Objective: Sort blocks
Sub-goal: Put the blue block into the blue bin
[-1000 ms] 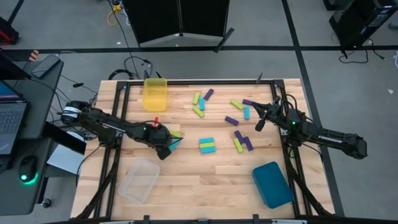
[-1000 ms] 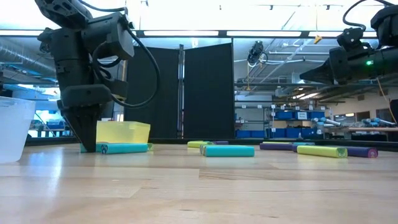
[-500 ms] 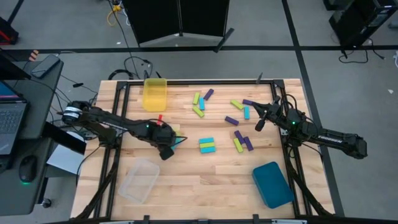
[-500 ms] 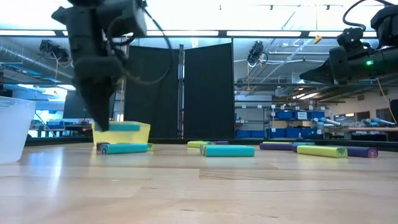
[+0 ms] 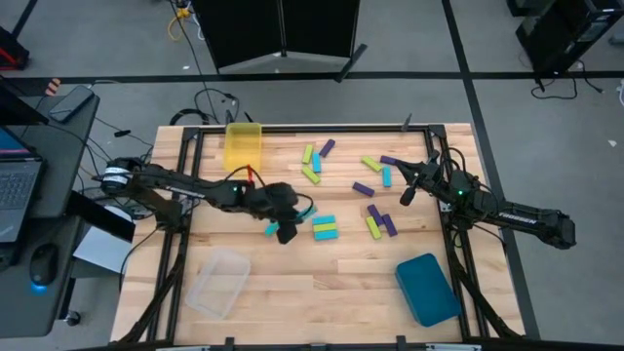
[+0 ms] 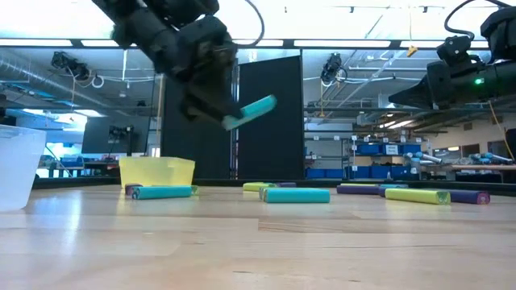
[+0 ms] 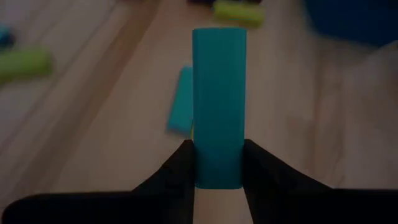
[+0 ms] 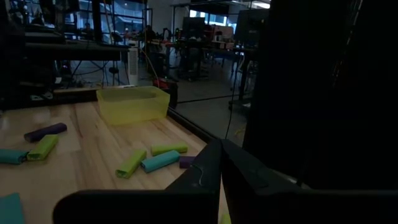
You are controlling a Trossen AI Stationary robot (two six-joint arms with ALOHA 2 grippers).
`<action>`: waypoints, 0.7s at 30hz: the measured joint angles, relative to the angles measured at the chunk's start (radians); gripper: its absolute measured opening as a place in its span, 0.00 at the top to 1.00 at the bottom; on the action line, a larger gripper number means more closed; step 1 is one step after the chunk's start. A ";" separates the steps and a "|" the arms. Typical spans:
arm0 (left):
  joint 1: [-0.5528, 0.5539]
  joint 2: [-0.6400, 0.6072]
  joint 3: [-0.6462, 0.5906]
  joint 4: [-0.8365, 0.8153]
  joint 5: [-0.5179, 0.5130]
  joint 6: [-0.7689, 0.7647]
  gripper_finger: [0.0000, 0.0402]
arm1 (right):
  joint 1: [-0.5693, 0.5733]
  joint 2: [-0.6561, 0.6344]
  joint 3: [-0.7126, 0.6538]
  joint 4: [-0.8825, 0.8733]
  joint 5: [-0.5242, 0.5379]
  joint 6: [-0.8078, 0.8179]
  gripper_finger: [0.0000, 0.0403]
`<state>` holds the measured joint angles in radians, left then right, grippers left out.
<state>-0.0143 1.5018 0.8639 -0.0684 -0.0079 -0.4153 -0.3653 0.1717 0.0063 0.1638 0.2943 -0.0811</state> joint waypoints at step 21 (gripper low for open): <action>0.151 0.353 0.176 0.490 0.412 0.208 0.74 | 0.003 0.000 0.000 0.194 -0.091 0.029 0.94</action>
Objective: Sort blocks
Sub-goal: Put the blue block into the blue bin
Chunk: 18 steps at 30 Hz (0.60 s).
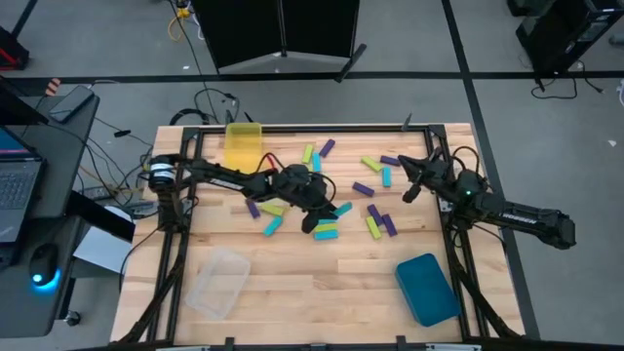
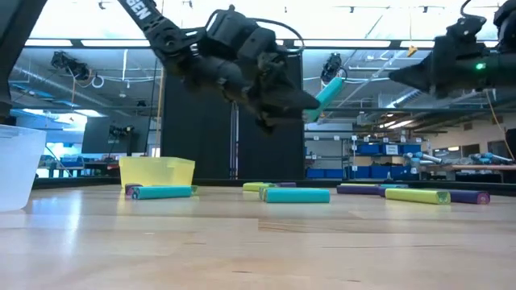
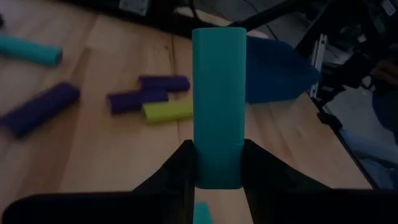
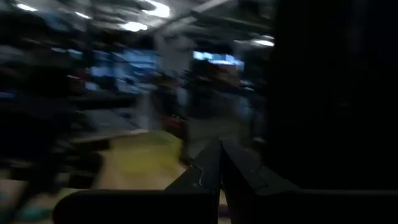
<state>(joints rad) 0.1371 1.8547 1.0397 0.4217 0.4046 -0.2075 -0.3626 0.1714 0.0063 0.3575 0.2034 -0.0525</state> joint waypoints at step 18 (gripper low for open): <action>0.001 0.020 0.047 0.056 -0.140 0.101 0.74 | 0.055 0.109 0.000 0.182 -0.305 0.266 0.92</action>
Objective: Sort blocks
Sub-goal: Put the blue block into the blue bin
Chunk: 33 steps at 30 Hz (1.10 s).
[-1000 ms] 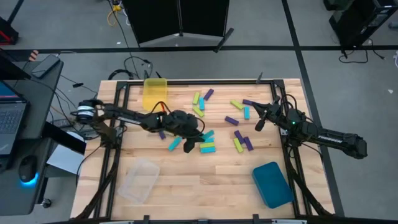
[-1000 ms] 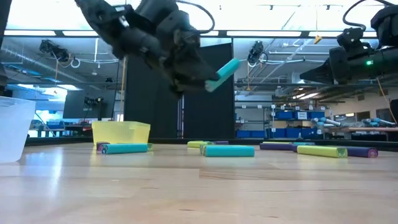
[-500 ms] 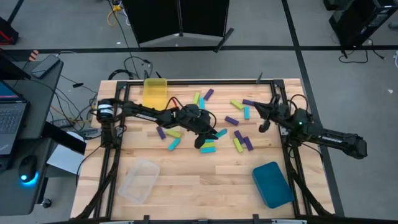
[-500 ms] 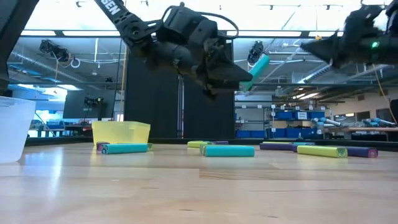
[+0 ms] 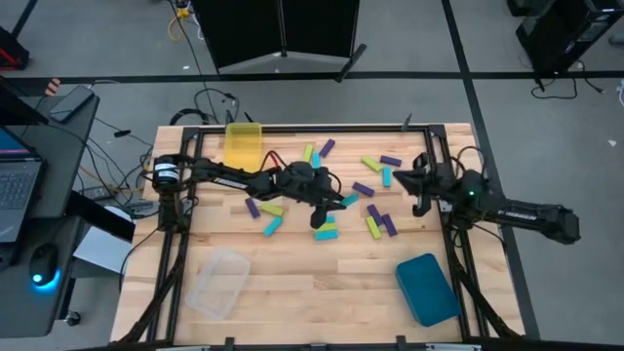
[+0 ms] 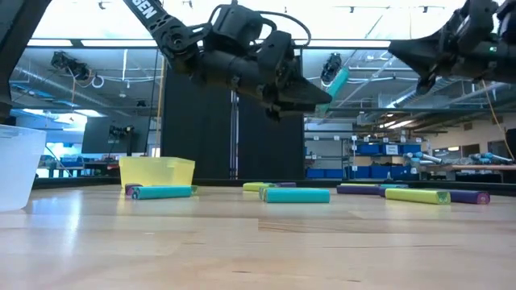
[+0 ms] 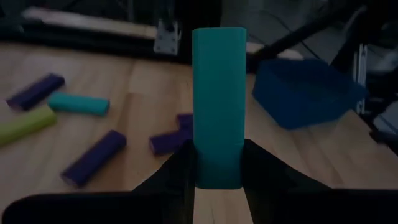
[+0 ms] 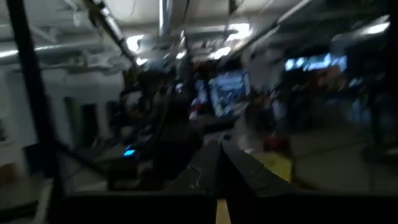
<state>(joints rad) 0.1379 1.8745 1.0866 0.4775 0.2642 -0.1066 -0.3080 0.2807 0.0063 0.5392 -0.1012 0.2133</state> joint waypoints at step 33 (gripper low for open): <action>0.006 -0.002 0.090 0.162 0.075 -0.026 0.74 | 0.360 0.621 0.288 0.208 0.381 -0.067 0.29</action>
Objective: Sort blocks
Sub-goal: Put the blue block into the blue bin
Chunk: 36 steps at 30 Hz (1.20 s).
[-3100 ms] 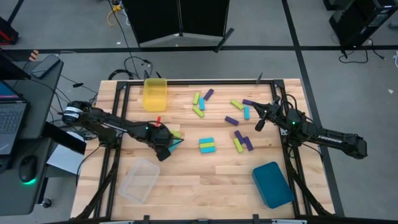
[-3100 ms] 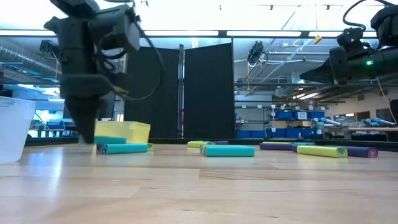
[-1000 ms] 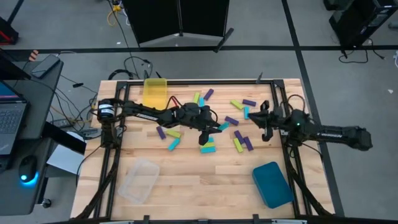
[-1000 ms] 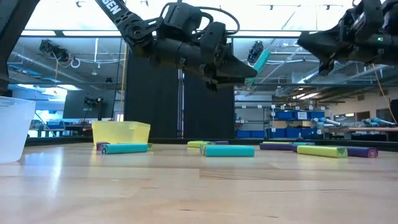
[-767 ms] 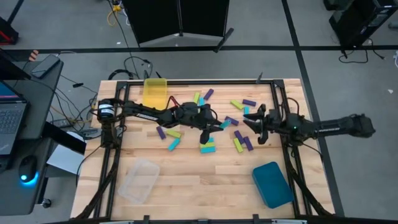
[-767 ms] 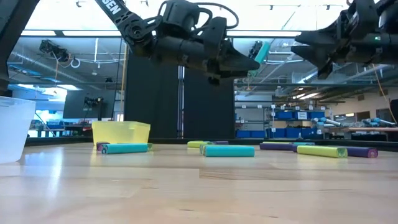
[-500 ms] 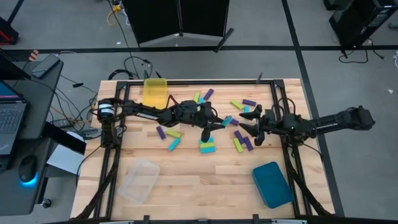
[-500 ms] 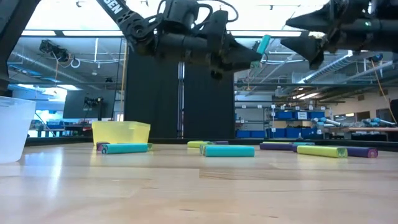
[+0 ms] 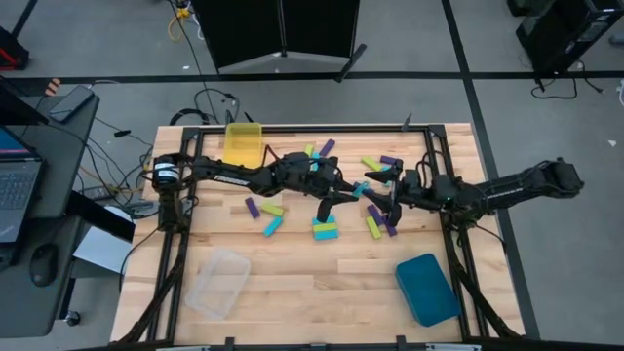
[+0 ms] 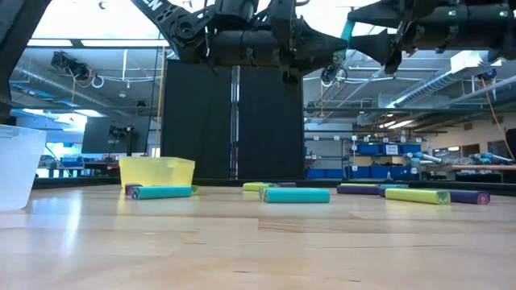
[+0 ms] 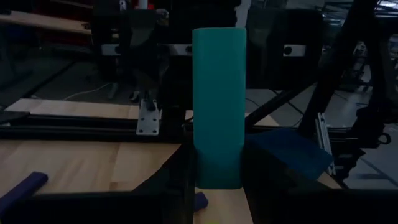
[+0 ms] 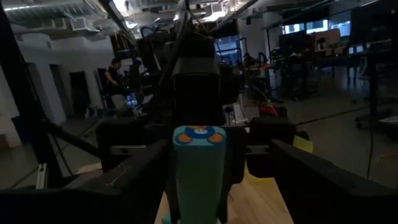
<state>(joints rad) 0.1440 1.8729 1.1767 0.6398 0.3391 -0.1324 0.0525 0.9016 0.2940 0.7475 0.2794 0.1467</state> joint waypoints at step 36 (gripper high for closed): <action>0.023 -0.014 -0.003 -0.066 -0.065 0.154 0.43 | 0.016 0.007 0.256 -0.428 -0.039 -0.030 0.71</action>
<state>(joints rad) 0.1666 1.8585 1.1732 0.5741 0.2741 0.0221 0.0683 0.9087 0.5502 0.3194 0.2409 0.1166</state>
